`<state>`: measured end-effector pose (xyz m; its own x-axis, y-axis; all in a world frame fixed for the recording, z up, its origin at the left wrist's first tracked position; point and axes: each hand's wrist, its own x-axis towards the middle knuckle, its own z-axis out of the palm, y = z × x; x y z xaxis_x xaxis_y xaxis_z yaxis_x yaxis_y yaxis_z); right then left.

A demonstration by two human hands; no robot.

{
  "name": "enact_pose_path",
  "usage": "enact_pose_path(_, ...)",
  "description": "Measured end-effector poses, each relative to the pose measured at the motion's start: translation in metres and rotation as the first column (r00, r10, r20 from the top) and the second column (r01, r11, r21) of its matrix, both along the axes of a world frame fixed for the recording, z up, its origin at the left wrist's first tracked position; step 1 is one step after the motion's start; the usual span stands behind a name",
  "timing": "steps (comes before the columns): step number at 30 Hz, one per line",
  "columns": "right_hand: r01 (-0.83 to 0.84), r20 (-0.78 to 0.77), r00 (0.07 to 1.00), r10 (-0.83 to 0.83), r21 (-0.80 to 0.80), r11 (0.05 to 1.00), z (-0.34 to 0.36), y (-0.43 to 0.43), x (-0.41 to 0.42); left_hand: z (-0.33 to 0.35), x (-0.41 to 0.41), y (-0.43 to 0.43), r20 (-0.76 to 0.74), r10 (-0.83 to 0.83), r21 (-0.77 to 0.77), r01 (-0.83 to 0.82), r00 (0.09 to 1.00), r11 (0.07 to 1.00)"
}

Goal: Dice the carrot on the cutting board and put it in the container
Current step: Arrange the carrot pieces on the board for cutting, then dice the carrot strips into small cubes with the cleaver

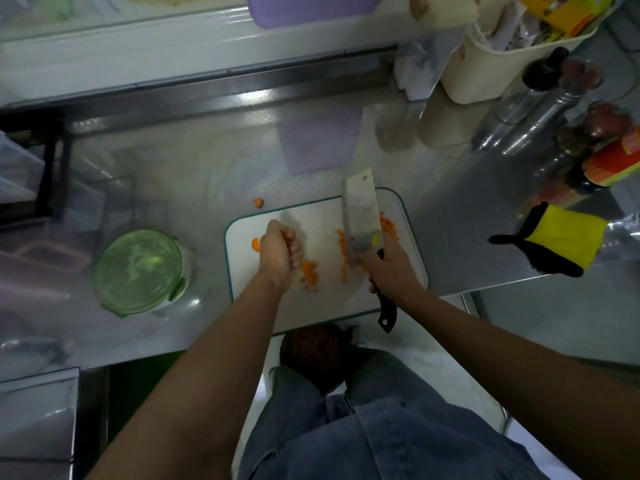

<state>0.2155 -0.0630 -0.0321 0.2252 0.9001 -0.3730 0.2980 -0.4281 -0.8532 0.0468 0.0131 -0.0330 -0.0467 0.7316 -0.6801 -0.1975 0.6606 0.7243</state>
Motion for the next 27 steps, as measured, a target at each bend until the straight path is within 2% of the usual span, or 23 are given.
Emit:
enact_pose_path(5,-0.083,-0.017,0.996,0.083,-0.007,0.997,0.0,-0.009,-0.032,-0.003,-0.037,-0.014,0.074,0.091,0.049,-0.095,0.993,0.994)
enact_pose_path(7,-0.1,-0.019,0.995,0.1,0.0,0.995,-0.003,-0.015,-0.045,-0.007,-0.046,-0.021,0.096,0.093,0.019,-0.096,0.991,0.995)
enact_pose_path(11,-0.176,0.079,0.982,0.174,0.015,0.984,-0.009,-0.029,-0.067,-0.017,-0.059,-0.032,0.118,0.102,-0.094,-0.091,0.988,0.991)
enact_pose_path(14,-0.23,0.152,0.963,0.223,0.027,0.973,-0.015,-0.041,-0.082,-0.016,-0.061,-0.04,0.063,0.1,-0.142,-0.091,0.993,0.986)
enact_pose_path(19,-0.229,0.223,0.952,0.211,0.058,0.972,-0.021,-0.052,-0.085,-0.01,-0.054,-0.047,-0.006,0.092,-0.114,-0.092,0.996,0.989)
enact_pose_path(25,-0.111,0.382,0.92,0.09,0.034,0.993,-0.022,-0.036,-0.041,-0.01,-0.037,-0.045,-0.149,-0.071,-0.042,0.065,0.986,0.997)
enact_pose_path(27,-0.078,0.392,0.918,0.057,0.038,0.996,-0.022,-0.027,-0.026,-0.013,-0.03,-0.043,-0.255,-0.154,0.019,0.164,0.955,0.986)
